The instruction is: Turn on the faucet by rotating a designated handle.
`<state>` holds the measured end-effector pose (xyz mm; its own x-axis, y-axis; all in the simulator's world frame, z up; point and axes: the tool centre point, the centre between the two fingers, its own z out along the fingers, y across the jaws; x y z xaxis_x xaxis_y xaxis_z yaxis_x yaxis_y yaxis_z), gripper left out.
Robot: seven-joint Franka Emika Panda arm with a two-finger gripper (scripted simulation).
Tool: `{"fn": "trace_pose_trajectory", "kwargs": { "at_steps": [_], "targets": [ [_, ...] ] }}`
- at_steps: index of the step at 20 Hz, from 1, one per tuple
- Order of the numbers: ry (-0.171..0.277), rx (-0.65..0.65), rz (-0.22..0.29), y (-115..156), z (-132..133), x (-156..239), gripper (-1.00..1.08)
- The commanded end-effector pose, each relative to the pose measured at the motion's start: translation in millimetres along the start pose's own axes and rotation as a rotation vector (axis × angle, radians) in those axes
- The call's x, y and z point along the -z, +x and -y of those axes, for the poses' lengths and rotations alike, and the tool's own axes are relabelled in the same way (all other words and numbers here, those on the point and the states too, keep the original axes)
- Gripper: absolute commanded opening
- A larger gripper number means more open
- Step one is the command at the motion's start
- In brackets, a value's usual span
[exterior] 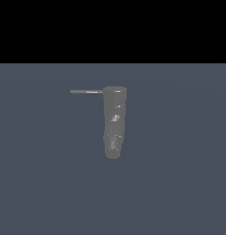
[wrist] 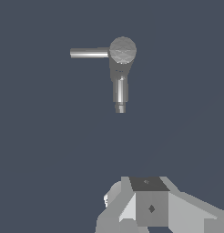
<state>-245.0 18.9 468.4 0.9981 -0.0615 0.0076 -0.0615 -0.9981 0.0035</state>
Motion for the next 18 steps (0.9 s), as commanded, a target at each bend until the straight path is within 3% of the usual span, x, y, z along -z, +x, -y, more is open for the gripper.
{"fn": "trace_pose_trajectory", "kwargs": {
  "at_steps": [1,18],
  "targets": [
    [0.0,-0.033,0.001,2.3,6.4,-5.8,-1.0],
    [0.002,-0.379,0.004,40.7,69.1,-65.7,-1.0]
  ]
}}
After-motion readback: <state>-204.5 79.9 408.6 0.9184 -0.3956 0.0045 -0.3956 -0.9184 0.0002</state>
